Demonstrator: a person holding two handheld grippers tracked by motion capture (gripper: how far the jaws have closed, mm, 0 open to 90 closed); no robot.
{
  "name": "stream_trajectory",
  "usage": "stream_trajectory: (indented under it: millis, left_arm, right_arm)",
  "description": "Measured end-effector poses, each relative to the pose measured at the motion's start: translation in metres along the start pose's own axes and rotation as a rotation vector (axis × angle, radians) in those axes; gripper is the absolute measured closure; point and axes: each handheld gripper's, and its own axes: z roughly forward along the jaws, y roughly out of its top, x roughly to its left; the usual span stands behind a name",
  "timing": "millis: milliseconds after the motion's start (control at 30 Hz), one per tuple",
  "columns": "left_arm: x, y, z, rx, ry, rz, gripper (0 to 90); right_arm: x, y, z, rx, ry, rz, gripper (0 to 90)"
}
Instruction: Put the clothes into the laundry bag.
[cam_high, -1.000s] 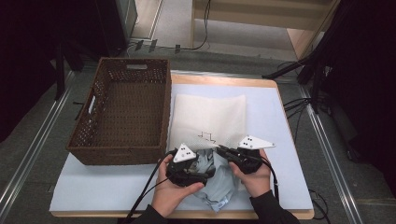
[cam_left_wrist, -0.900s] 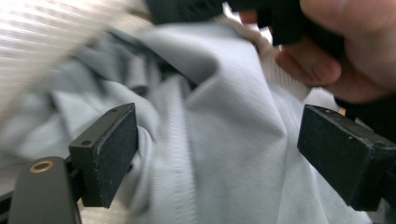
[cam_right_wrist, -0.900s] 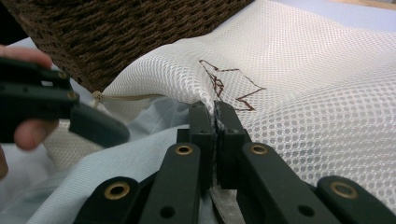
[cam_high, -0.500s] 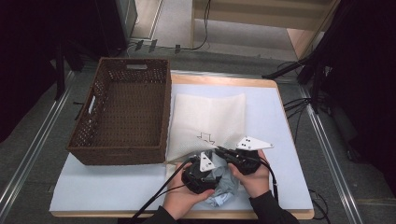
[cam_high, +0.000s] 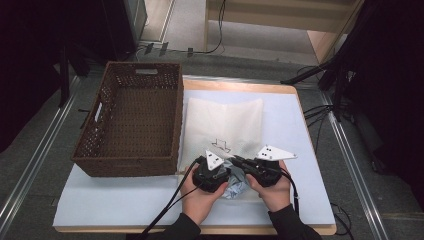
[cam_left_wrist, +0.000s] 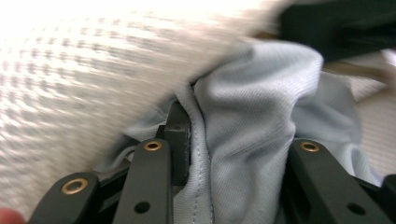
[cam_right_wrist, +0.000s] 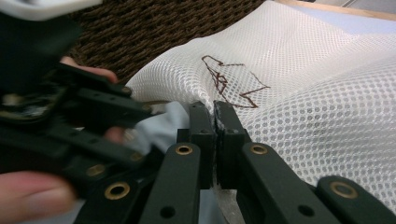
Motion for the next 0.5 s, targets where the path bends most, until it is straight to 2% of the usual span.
stream_trajectory:
  millis: [33, 67, 100, 133, 167, 200, 233, 267, 300, 433, 500]
  left_arm:
    - [0.006, -0.001, 0.007, -0.009, 0.037, -0.019, 61.2]
    - [0.006, -0.001, 0.007, -0.009, 0.037, -0.019, 59.8]
    - [0.013, -0.001, 0.009, -0.005, 0.006, -0.066, 58.2]
    - [0.015, 0.000, 0.009, -0.001, -0.018, -0.087, 58.2]
    - [0.016, 0.001, 0.007, 0.005, -0.036, -0.072, 56.1]
    - [0.015, 0.001, 0.005, 0.009, -0.057, -0.055, 48.4]
    - [0.016, 0.000, -0.004, 0.012, -0.099, -0.028, 45.3]
    - [0.016, 0.000, -0.004, 0.012, -0.099, -0.028, 42.6]
    - [0.018, -0.002, -0.017, -0.001, -0.127, -0.020, 40.2]
    - [0.023, -0.004, -0.038, -0.016, -0.230, -0.036, 30.3]
    - [0.017, -0.007, -0.045, -0.013, -0.254, -0.029, 27.4]
  right_arm:
    - [0.001, 0.000, 0.000, 0.005, -0.001, -0.004, 89.0]
    - [0.001, 0.000, 0.000, 0.005, -0.001, -0.004, 89.0]
    - [0.001, -0.001, 0.002, 0.012, -0.005, -0.012, 89.0]
    - [0.001, -0.001, 0.002, 0.012, -0.005, -0.012, 89.0]
    - [0.000, -0.002, 0.002, 0.015, -0.009, -0.012, 89.0]
    - [-0.001, -0.002, 0.002, 0.016, -0.011, -0.005, 89.0]
    - [-0.002, -0.002, 0.002, 0.017, -0.009, -0.002, 89.0]
    - [-0.003, -0.002, 0.001, 0.013, -0.012, 0.001, 89.0]
    - [-0.004, -0.002, 0.001, 0.012, -0.012, 0.002, 89.0]
    - [-0.005, -0.002, 0.001, 0.011, -0.017, 0.005, 89.0]
    - [-0.005, -0.002, 0.001, 0.014, -0.017, 0.010, 89.0]
